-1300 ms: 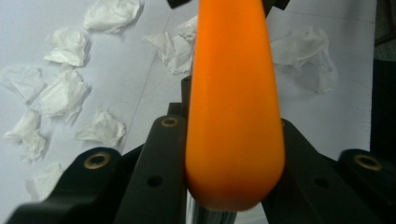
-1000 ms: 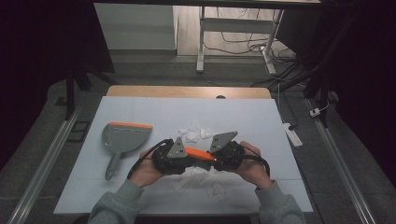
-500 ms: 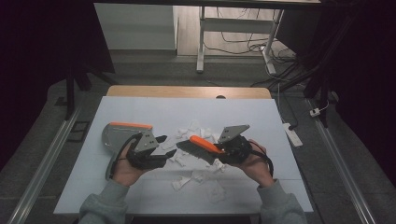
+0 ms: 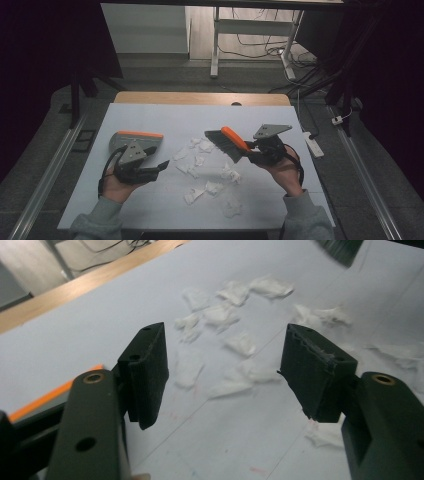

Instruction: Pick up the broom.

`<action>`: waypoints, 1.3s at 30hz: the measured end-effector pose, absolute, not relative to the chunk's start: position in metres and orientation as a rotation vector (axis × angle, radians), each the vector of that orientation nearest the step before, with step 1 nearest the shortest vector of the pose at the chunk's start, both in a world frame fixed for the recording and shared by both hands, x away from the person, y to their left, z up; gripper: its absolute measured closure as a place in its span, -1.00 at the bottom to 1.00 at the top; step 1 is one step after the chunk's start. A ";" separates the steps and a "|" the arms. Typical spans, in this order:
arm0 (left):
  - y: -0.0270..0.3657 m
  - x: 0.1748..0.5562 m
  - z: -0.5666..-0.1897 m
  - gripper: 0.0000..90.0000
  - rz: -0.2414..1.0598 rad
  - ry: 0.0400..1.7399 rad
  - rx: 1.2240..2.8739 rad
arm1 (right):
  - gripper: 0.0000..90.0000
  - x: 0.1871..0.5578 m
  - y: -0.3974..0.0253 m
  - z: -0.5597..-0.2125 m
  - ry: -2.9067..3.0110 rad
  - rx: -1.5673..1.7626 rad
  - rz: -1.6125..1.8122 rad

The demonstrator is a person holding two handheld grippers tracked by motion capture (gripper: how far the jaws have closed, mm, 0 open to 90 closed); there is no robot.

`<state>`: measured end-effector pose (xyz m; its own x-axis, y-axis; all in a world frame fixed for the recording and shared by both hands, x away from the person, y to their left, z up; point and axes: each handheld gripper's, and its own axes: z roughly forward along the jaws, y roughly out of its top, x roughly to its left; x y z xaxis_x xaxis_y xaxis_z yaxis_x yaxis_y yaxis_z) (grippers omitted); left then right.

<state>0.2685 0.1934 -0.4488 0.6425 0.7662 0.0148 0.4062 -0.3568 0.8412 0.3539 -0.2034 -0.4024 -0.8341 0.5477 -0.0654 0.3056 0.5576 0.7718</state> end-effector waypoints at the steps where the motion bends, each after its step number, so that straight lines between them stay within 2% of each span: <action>1: 0.196 0.268 -0.451 -0.22 0.519 0.932 1.980 | 0.49 0.355 -0.206 -0.402 2.485 0.720 1.149; 9: 0.216 0.268 -0.474 -0.25 0.498 1.027 1.976 | 0.49 0.370 -0.221 -0.408 2.443 0.827 1.123; 23: 0.245 0.257 -0.492 -0.25 0.483 1.099 1.942 | 0.51 0.387 -0.218 -0.425 2.437 0.898 1.036; 34: 0.243 0.256 -0.499 -0.25 0.479 1.091 1.965 | 0.51 0.399 -0.207 -0.425 2.421 0.870 1.014; 39: 0.240 0.257 -0.500 -0.26 0.473 1.087 1.975 | 0.51 0.416 -0.203 -0.421 2.420 0.882 1.002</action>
